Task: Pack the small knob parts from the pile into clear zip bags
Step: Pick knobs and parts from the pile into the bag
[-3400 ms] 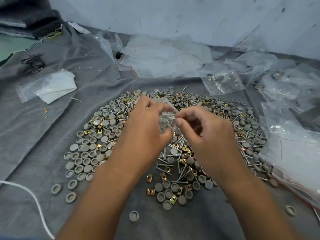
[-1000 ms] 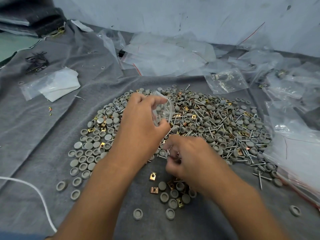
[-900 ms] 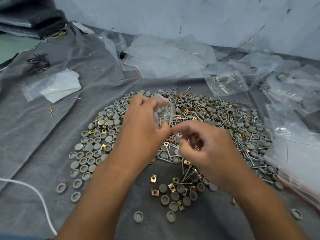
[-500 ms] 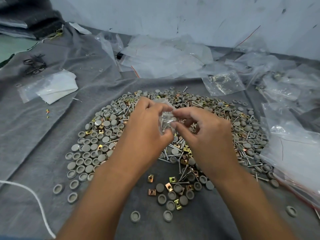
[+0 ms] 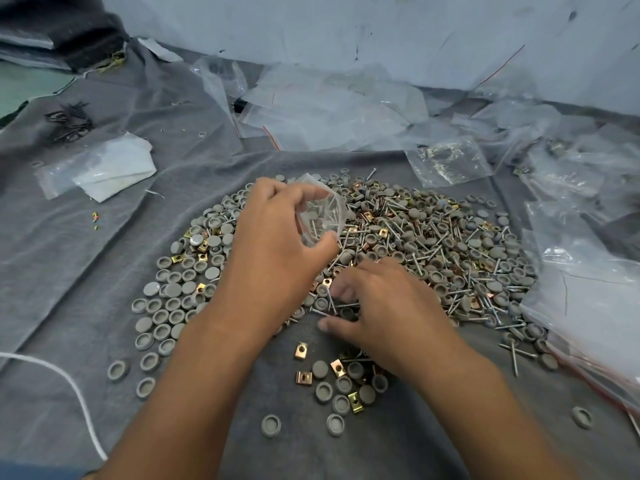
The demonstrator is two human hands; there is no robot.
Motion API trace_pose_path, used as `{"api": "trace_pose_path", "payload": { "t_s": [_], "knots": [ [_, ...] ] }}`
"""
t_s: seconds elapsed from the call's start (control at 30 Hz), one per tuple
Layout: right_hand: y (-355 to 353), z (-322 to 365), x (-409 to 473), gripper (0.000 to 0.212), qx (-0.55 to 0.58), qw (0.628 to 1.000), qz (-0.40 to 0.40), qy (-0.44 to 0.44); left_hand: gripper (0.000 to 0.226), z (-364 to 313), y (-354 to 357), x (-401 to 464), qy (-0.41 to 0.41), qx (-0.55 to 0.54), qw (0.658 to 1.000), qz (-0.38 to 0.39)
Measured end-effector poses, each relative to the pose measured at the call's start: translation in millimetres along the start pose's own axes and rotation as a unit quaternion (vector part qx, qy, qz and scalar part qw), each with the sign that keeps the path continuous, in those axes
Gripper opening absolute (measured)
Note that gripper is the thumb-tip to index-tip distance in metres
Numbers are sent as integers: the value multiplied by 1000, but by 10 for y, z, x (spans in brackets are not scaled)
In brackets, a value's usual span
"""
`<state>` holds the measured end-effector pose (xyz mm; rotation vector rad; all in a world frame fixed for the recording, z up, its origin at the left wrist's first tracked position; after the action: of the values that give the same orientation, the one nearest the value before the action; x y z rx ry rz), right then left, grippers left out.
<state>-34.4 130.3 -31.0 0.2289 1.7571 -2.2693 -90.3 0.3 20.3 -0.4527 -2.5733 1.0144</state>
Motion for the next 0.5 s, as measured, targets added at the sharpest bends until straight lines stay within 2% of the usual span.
{"api": "trace_pose_path", "payload": {
  "t_s": [0.07, 0.33, 0.5],
  "knots": [
    [-2, 29, 14, 40, -28, 1000, -3, 9, 46, -1, -2, 2, 0, 2, 1000, 2],
    [-11, 94, -62, 17, -25, 999, -35, 15, 46, 3, -12, -3, -2, -6, 1000, 3],
    [10, 97, -68, 13, -29, 999, -11, 8, 45, 2, -8, -8, -4, -2, 1000, 6]
  ]
}}
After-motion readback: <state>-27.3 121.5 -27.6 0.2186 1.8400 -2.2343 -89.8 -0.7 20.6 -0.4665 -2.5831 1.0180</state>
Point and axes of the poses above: each hand's wrist, its own x-axis towards the middle knuckle, its own y-axis out of the palm, z = x × y, the point moved 6 cm from there along x, towards the middle knuckle, and after that the axes turned 15 degrees about z, right-handed, at the moved point
